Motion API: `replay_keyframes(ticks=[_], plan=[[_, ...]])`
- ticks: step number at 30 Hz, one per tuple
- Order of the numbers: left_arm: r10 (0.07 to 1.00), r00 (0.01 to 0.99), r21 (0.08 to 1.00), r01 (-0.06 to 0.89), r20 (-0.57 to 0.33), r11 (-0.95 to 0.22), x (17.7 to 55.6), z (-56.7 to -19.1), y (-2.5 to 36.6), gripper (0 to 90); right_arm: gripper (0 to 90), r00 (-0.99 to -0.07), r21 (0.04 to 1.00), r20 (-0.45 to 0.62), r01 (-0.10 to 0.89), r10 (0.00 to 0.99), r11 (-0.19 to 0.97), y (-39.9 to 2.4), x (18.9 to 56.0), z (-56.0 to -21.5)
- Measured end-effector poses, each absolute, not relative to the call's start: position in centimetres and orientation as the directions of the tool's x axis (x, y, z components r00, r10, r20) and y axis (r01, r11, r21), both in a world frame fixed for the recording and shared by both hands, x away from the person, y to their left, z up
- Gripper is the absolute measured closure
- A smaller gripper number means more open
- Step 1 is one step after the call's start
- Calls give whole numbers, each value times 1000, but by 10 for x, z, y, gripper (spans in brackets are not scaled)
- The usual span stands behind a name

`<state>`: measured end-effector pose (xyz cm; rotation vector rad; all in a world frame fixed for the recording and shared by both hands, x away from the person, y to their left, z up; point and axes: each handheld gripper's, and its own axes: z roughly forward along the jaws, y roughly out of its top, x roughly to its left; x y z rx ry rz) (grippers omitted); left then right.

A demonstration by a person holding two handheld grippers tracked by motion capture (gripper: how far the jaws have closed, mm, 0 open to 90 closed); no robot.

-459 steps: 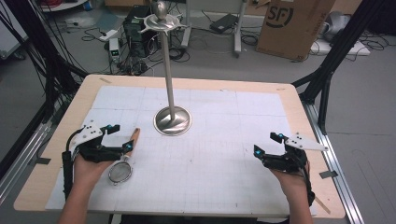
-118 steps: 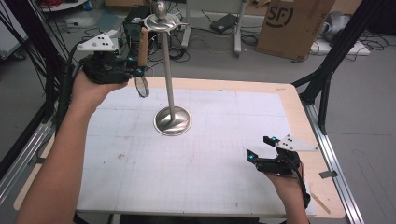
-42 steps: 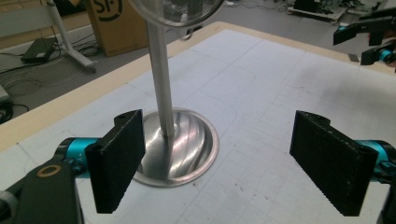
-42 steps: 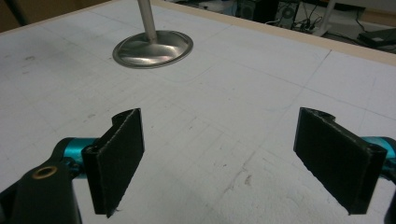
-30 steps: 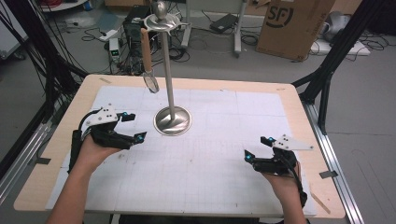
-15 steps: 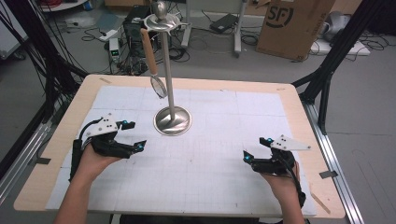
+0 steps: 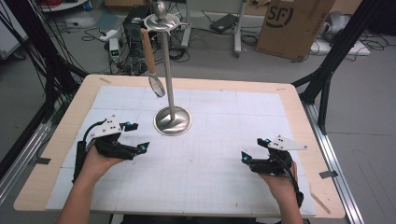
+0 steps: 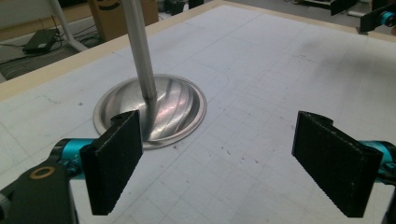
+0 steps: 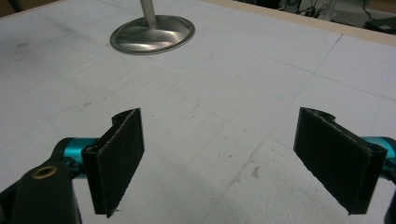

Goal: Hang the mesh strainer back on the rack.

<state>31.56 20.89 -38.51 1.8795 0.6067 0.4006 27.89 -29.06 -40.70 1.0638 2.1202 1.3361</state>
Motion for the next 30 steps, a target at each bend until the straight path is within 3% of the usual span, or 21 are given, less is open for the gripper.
replay_keyframes(ticks=[30], plan=[[591, 806, 928, 242, -30, -284, 315, -387, 207, 168, 151, -632, 885, 49, 386, 773, 259, -287, 279, -409]])
